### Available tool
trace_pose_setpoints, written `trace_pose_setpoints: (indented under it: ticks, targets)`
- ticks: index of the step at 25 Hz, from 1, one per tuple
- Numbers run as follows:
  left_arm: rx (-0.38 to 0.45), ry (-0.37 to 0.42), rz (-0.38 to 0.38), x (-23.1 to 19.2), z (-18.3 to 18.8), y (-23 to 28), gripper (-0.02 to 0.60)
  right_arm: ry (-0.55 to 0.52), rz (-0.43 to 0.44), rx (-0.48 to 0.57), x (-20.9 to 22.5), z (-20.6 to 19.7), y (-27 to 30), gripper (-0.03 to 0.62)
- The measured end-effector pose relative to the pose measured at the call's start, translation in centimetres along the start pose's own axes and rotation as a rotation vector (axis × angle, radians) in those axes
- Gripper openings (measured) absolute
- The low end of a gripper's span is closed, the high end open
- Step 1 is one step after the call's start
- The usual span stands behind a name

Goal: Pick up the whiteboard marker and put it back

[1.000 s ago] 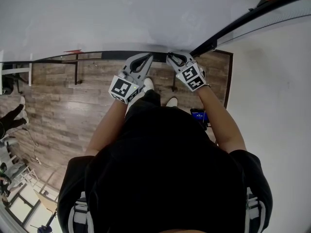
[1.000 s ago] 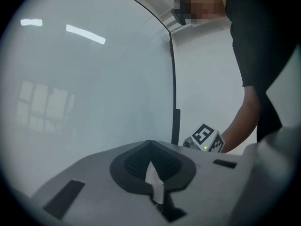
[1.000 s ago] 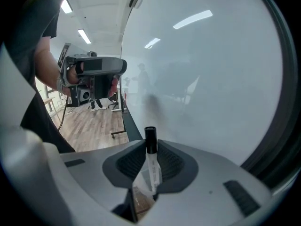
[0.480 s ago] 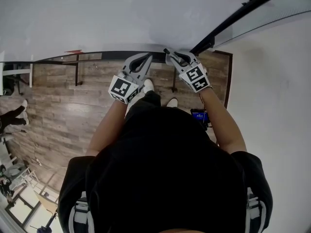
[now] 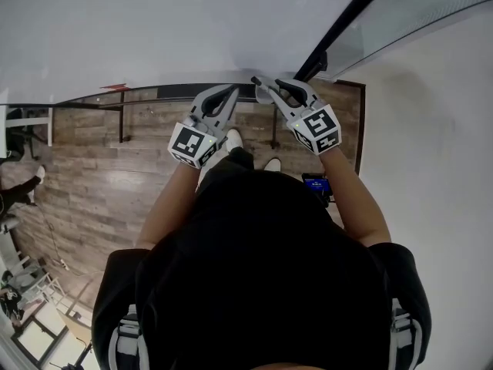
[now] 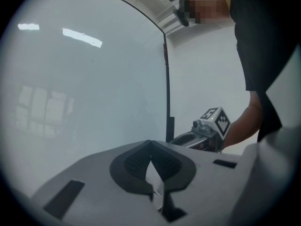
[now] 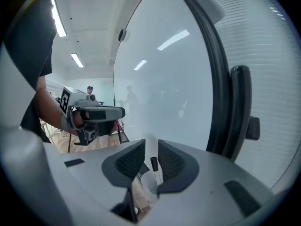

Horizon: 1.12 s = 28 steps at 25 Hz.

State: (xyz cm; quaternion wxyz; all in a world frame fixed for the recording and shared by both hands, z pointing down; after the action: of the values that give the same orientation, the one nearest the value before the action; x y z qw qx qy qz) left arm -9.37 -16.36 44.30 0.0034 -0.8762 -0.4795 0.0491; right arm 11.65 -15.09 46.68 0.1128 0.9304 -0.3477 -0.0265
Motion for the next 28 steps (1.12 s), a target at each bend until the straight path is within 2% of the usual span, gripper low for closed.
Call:
trace_pose_setpoints:
  ticks: [6, 16, 19, 28]
  targets:
    - [0.005, 0.033, -0.011, 1.0, 1.5, 0.3, 0.003, 0.022, -0.009, 0.087, -0.5, 2.7, -2.4, 0.081]
    - [0.073, 0.037, -0.022, 4.1, 4.9, -0.4, 0.003, -0.028, 0.004, 0.199, -2.0, 5.9, -6.7, 0.067]
    - [0.084, 0.033, -0.025, 5.5, 5.4, -0.8, 0.003, -0.006, 0.026, 0.239, -3.0, 6.9, -8.1, 0.061]
    - [0.104, 0.039, -0.023, 9.6, 5.8, -2.1, 0.003, 0.001, 0.052, 0.298, -5.8, 7.4, -11.3, 0.026]
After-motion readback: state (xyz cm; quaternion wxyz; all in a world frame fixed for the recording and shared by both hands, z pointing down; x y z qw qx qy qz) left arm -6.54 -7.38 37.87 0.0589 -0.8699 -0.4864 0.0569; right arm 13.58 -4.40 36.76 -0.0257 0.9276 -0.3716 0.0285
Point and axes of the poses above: the fingertips, and each gripper's own axes: y forward along the fingers, x to its right, z out of its top, the point moved 9 cm from there along -y, backward along the fingers, and after that the axes turned 9 degrees about x, right-handed, at the moved point
